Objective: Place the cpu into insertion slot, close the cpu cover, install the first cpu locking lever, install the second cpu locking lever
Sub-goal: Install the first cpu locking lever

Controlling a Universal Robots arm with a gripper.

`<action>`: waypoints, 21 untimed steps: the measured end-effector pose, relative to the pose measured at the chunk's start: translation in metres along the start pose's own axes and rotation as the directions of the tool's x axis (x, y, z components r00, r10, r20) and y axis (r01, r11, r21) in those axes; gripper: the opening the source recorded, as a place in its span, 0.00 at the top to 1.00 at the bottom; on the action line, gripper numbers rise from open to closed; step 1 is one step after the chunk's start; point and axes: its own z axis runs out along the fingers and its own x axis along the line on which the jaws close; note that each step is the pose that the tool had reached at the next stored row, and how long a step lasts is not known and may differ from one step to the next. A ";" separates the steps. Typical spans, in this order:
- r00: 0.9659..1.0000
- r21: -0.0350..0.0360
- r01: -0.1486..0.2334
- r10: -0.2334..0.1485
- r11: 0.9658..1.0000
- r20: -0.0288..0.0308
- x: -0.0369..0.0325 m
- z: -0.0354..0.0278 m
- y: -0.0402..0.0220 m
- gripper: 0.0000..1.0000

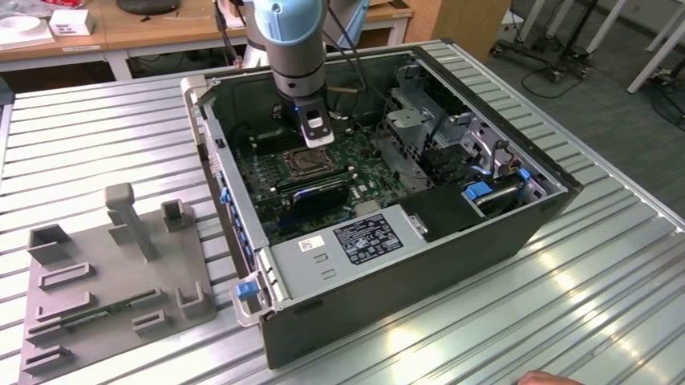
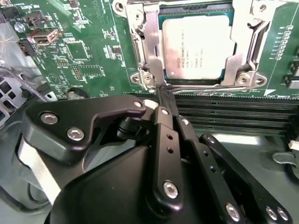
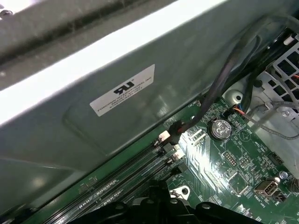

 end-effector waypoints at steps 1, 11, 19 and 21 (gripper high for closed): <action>1.000 0.000 0.000 0.000 1.000 0.000 -0.0002 -0.0009 0.0005 0.89; 1.000 0.000 0.000 0.000 1.000 0.000 -0.0023 -0.0175 0.0074 0.89; 1.000 0.001 0.000 0.000 1.000 0.001 -0.0037 -0.0336 0.0135 0.89; 1.000 0.003 0.001 -0.001 1.000 0.002 -0.0038 -0.0337 0.0136 0.89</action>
